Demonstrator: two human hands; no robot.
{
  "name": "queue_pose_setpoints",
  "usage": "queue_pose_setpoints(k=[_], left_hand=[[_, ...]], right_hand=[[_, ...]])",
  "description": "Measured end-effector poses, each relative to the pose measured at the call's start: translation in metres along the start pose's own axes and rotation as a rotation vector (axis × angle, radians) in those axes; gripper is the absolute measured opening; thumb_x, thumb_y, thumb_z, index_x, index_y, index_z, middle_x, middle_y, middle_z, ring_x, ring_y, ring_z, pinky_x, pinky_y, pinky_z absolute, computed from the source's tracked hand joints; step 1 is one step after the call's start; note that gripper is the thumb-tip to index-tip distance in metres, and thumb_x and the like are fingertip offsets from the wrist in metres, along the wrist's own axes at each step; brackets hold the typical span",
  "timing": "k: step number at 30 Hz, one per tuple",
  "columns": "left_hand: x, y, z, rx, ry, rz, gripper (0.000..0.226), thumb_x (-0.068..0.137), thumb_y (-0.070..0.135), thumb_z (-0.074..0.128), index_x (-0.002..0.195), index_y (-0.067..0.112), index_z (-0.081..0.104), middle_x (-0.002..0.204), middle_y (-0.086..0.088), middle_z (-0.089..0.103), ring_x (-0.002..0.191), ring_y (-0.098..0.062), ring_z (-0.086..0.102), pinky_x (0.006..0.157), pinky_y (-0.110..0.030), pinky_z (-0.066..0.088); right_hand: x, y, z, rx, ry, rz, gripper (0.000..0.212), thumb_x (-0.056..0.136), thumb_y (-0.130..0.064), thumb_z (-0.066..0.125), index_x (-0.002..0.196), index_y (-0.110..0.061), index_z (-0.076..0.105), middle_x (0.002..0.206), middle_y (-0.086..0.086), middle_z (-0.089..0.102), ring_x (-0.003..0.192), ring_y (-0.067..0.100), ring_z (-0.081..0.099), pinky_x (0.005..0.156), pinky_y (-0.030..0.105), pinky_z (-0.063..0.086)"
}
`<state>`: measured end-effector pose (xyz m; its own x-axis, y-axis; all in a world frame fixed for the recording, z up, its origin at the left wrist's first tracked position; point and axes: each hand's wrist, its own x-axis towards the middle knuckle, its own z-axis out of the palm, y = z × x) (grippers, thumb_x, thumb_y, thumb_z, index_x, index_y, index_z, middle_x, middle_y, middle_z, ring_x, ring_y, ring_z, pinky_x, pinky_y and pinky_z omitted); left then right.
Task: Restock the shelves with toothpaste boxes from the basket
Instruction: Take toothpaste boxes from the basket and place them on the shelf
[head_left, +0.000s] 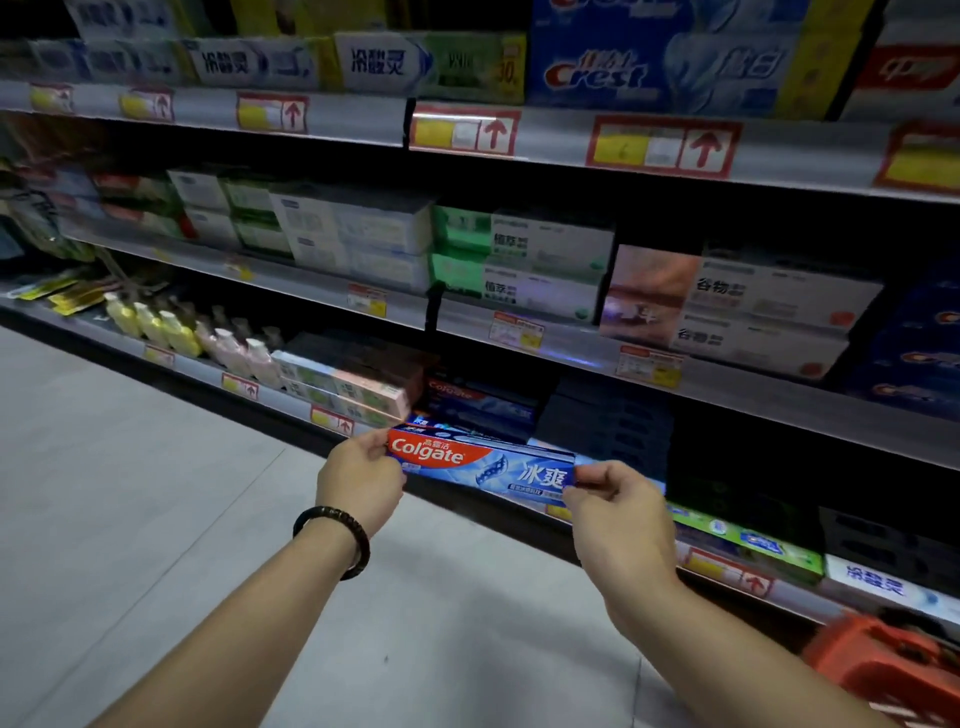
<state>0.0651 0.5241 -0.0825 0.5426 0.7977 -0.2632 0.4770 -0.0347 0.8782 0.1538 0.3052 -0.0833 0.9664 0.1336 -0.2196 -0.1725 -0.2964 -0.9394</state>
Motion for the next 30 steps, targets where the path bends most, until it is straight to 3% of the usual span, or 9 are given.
queue_pose_setpoints(k=[3,6,8,11,14,18,23,27,30], left_hand=[[0.021,-0.009,0.005,0.010,0.015,0.006,0.044,0.101,0.006,0.059,0.142,0.021,0.058,0.113,0.003,0.072,0.107,-0.020,0.069,0.098,-0.050,0.058],[0.042,-0.016,0.012,0.024,0.027,0.023,0.048,0.099,0.002,0.060,0.143,0.021,0.055,0.121,0.002,0.070,0.110,-0.020,0.066,0.098,-0.048,0.058],[0.057,-0.018,0.016,0.049,0.035,0.060,0.048,0.099,0.000,0.059,0.142,0.021,0.055,0.124,0.001,0.069,0.109,-0.018,0.066,0.091,-0.040,0.059],[0.079,-0.021,0.023,0.050,0.057,0.099,0.048,0.100,0.001,0.060,0.143,0.023,0.053,0.127,0.001,0.067,0.107,-0.017,0.065,0.073,-0.027,0.056],[0.097,-0.025,0.033,0.026,0.072,0.118,0.046,0.100,0.004,0.062,0.142,0.022,0.052,0.128,0.002,0.066,0.108,-0.020,0.067,0.073,-0.029,0.056],[0.120,-0.034,0.044,0.012,0.100,0.141,0.039,0.100,0.009,0.065,0.134,0.024,0.053,0.117,0.009,0.064,0.102,-0.012,0.061,0.065,-0.016,0.044],[0.142,-0.047,0.055,0.012,0.101,0.164,0.041,0.097,0.009,0.066,0.132,0.027,0.055,0.116,0.010,0.066,0.103,-0.013,0.064,0.068,-0.022,0.049],[0.159,-0.055,0.055,0.069,0.143,0.183,0.042,0.094,0.014,0.069,0.131,0.030,0.059,0.123,0.001,0.066,0.109,-0.020,0.065,0.089,-0.042,0.060],[0.166,-0.058,0.056,0.038,0.130,0.169,0.045,0.096,0.013,0.068,0.137,0.027,0.057,0.124,0.002,0.065,0.110,-0.018,0.064,0.082,-0.034,0.056]], right_hand=[[0.018,0.006,0.019,-0.014,-0.029,0.014,0.026,0.093,0.001,0.063,0.091,-0.023,0.073,0.078,-0.011,0.077,0.081,0.012,0.071,0.062,0.025,0.048],[0.036,0.010,0.037,-0.059,-0.069,0.033,0.038,0.088,0.004,0.055,0.094,-0.028,0.074,0.082,-0.016,0.079,0.087,0.016,0.074,0.073,0.035,0.058],[0.049,0.015,0.046,-0.066,-0.069,0.036,0.038,0.086,0.002,0.056,0.093,-0.031,0.073,0.083,-0.018,0.078,0.088,0.018,0.073,0.080,0.044,0.061],[0.068,0.020,0.057,-0.049,-0.090,0.031,0.035,0.087,0.004,0.061,0.092,-0.029,0.073,0.085,-0.014,0.079,0.089,0.017,0.073,0.081,0.045,0.062],[0.087,0.028,0.066,-0.058,-0.116,0.019,0.037,0.086,0.006,0.062,0.092,-0.029,0.073,0.084,-0.015,0.078,0.091,0.016,0.073,0.081,0.041,0.061],[0.105,0.035,0.075,-0.074,-0.155,-0.002,0.038,0.085,0.002,0.066,0.097,-0.033,0.073,0.090,-0.019,0.077,0.093,0.016,0.073,0.091,0.052,0.061],[0.129,0.041,0.083,-0.084,-0.217,-0.046,0.039,0.084,-0.004,0.071,0.102,-0.038,0.070,0.099,-0.015,0.078,0.098,0.016,0.074,0.088,0.052,0.063],[0.138,0.046,0.091,-0.118,-0.267,-0.099,0.043,0.089,-0.001,0.070,0.101,-0.042,0.066,0.104,-0.019,0.074,0.103,0.011,0.071,0.092,0.048,0.063],[0.138,0.048,0.094,-0.175,-0.288,-0.145,0.038,0.091,-0.005,0.070,0.101,-0.042,0.065,0.099,-0.022,0.071,0.098,0.010,0.069,0.089,0.047,0.064]])
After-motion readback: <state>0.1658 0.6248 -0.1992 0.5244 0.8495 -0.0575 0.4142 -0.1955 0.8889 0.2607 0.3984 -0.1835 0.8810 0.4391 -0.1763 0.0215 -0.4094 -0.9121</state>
